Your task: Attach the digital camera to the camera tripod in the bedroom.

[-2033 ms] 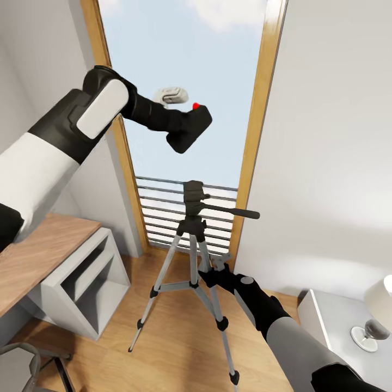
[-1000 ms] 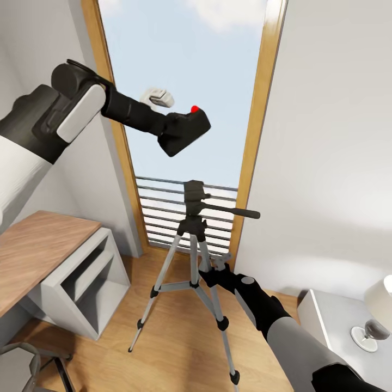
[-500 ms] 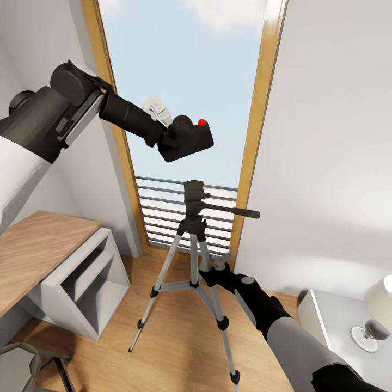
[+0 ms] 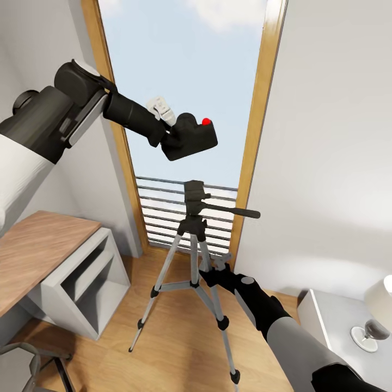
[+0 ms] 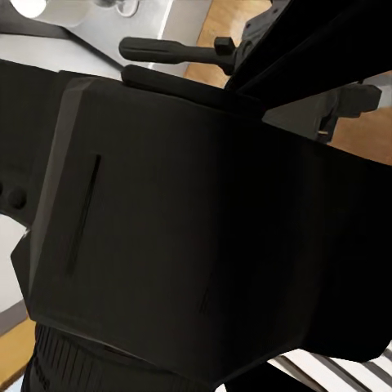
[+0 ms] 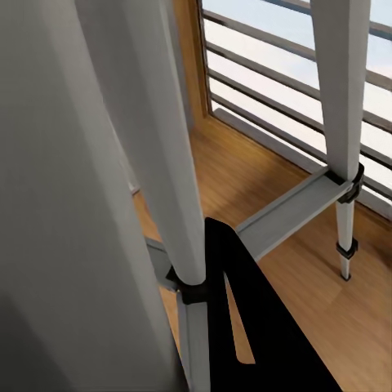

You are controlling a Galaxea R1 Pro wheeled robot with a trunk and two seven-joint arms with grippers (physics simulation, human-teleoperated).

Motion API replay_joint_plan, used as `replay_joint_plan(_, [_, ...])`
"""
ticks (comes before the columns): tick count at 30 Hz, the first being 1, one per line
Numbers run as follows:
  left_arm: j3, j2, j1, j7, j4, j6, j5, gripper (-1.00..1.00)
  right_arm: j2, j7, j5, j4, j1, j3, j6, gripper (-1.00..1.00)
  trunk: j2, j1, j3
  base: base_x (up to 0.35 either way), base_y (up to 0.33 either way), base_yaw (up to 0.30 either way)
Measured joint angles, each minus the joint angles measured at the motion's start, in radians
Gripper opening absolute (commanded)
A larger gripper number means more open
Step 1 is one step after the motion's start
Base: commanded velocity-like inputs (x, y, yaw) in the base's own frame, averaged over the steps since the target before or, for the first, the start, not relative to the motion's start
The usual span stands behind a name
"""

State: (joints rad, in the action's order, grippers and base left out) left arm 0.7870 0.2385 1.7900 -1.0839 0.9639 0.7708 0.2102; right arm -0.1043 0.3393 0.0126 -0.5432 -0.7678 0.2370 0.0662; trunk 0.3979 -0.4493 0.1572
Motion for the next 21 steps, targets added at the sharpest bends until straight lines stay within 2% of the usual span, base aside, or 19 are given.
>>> replay_joint_plan(11, [-0.007, -0.004, 0.0, -0.024, -0.039, 0.027, 0.018, -1.0, 0.0, 0.0, 0.002, -0.001, 0.0, 0.0, 0.0, -1.0, 0.0, 0.0, 0.0, 0.0, 0.0, 0.0])
replay_joint_plan(14, [-0.005, -0.006, 0.0, -0.079, -0.096, 0.035, 0.028, -1.0, 0.0, -0.001, 0.002, -0.002, 0.0, 0.0, 0.0, -1.0, 0.0, 0.0, 0.0, 0.0, 0.0, 0.0])
replay_joint_plan(17, [-0.002, -0.011, 0.001, -0.18, -0.188, 0.033, 0.03, -1.0, 0.0, -0.001, 0.002, -0.004, 0.0, 0.0, 0.0, -1.0, 0.0, 0.0, 0.0, 0.0, 0.0, 0.0])
replay_joint_plan(21, [0.002, -0.019, 0.003, -0.25, -0.248, 0.031, 0.024, -1.0, 0.0, -0.001, 0.002, -0.005, 0.0, 0.0, 0.0, -1.0, 0.0, 0.0, 0.0, 0.0, 0.0, 0.0])
